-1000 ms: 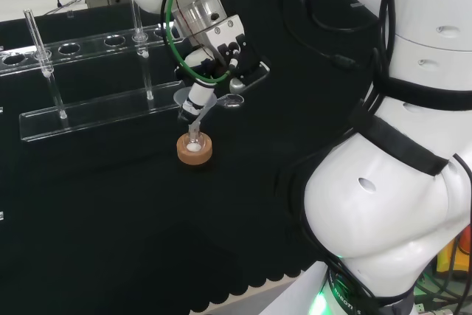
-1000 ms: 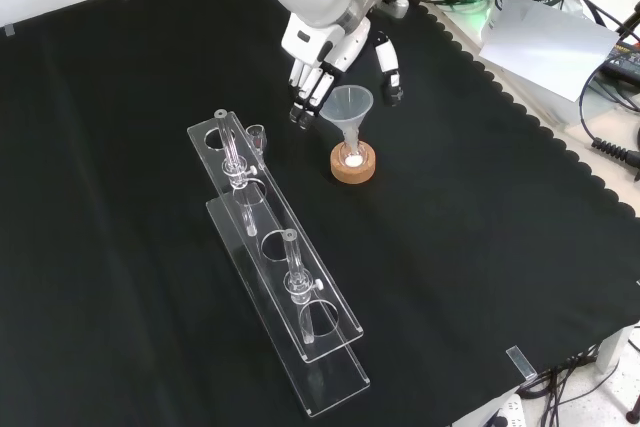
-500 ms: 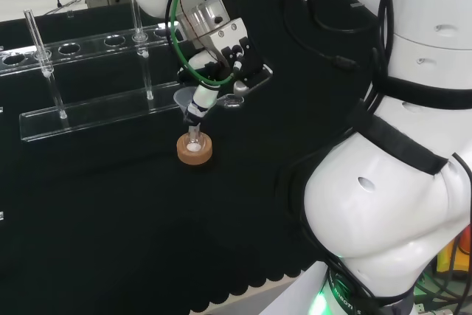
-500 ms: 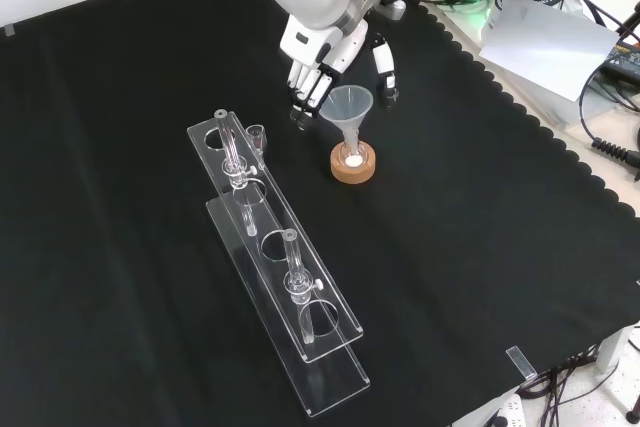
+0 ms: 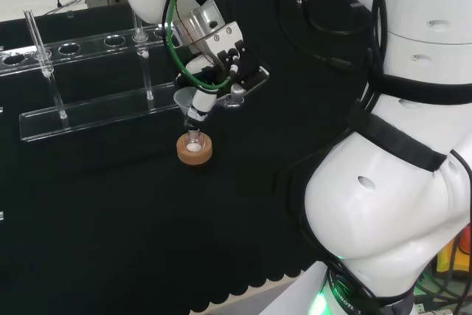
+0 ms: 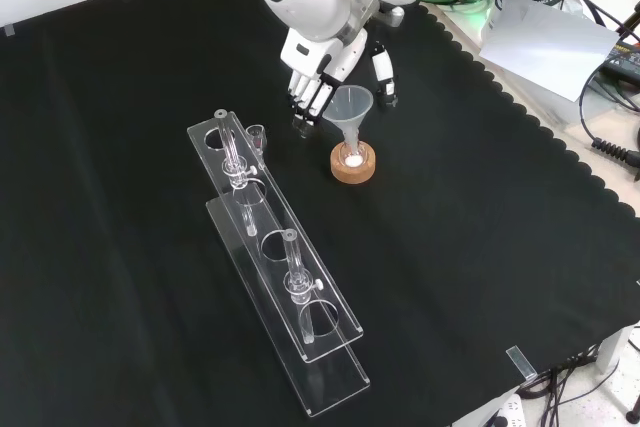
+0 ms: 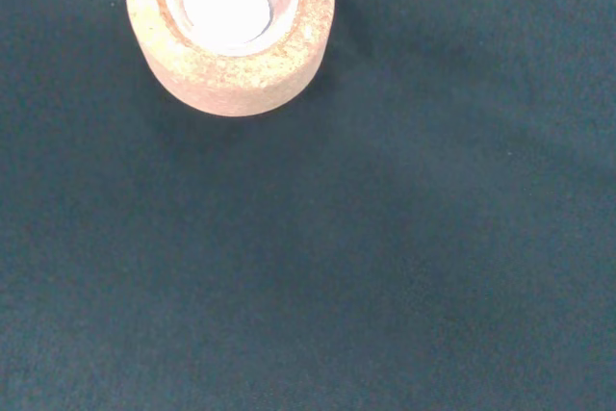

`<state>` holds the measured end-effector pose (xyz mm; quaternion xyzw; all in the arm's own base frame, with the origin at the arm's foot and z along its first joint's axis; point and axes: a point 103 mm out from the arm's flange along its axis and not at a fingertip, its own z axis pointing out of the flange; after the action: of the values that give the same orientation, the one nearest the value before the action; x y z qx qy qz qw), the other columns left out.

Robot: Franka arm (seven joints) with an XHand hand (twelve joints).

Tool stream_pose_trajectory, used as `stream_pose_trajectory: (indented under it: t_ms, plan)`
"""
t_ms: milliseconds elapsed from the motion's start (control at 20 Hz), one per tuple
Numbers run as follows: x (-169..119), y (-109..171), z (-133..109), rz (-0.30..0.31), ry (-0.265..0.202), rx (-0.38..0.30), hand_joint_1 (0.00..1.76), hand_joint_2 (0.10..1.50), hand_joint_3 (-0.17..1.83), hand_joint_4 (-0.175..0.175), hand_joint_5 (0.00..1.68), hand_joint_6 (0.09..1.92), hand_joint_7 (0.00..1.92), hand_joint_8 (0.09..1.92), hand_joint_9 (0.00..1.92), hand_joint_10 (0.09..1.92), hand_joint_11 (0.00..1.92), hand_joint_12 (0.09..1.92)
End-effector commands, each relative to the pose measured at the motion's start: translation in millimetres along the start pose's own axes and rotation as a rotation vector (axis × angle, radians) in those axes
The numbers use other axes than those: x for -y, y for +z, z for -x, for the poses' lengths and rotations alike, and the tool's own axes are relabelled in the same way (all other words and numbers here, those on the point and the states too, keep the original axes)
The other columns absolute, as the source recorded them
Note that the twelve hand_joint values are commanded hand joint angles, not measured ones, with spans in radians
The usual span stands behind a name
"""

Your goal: Remove the funnel from the round-bottom flask.

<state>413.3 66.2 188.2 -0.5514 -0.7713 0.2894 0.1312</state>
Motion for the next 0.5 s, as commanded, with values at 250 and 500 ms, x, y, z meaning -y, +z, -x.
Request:
stream_pose_trajectory:
  t_ms: [250, 500]
  plan:
    - [0.5, -4.4, -3.2, 0.103, 0.048, 0.117, 0.7, 0.72, 0.36, -0.026, 0.34, 0.09, 0.29, 0.64, 0.62, 0.58, 0.48, 1.33]
    - [9.0, -14.3, -5.6, 0.251, 0.09, 0.159, 0.78, 0.77, 0.54, -0.01, 0.7, 0.19, 0.64, 0.58, 0.97, 0.43, 0.72, 1.19]
